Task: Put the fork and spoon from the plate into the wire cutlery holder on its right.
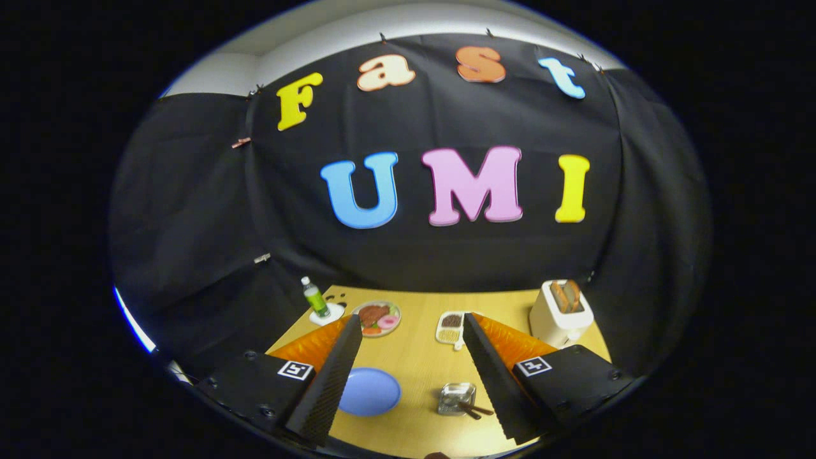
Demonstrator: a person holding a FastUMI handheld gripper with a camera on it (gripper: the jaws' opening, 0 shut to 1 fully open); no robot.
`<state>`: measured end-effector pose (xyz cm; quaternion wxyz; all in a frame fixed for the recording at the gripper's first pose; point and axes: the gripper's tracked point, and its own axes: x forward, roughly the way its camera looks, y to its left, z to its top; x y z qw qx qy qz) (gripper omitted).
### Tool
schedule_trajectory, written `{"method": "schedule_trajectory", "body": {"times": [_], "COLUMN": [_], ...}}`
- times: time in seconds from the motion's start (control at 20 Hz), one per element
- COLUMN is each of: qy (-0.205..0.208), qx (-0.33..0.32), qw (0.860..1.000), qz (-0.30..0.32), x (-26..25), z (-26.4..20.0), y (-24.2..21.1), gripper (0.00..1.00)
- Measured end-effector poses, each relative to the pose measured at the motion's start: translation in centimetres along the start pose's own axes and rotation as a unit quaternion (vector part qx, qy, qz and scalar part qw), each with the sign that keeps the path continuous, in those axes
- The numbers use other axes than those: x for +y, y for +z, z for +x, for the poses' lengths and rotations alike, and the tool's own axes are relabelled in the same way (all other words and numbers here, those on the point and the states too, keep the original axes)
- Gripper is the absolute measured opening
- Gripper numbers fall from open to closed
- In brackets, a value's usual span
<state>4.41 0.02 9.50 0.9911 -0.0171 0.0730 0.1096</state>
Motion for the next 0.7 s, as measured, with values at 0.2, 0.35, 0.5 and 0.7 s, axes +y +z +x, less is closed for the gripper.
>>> {"method": "schedule_trajectory", "body": {"times": [0.2,0.35,0.5,0.7], "qy": [-0.033,-0.040,-0.048,-0.043], "qx": [-0.100,-0.147,-0.128,-0.081], "qw": [0.994,0.988,0.990,0.996], "qz": [-0.030,-0.029,-0.032,-0.016], "x": [0.4,0.4,-0.2,-0.3], "z": [-2.5,-4.4,-5.2,-4.0], "y": [2.9,1.8,-1.8,-4.2], "gripper": [0.99,0.99,0.99,0.99]}}
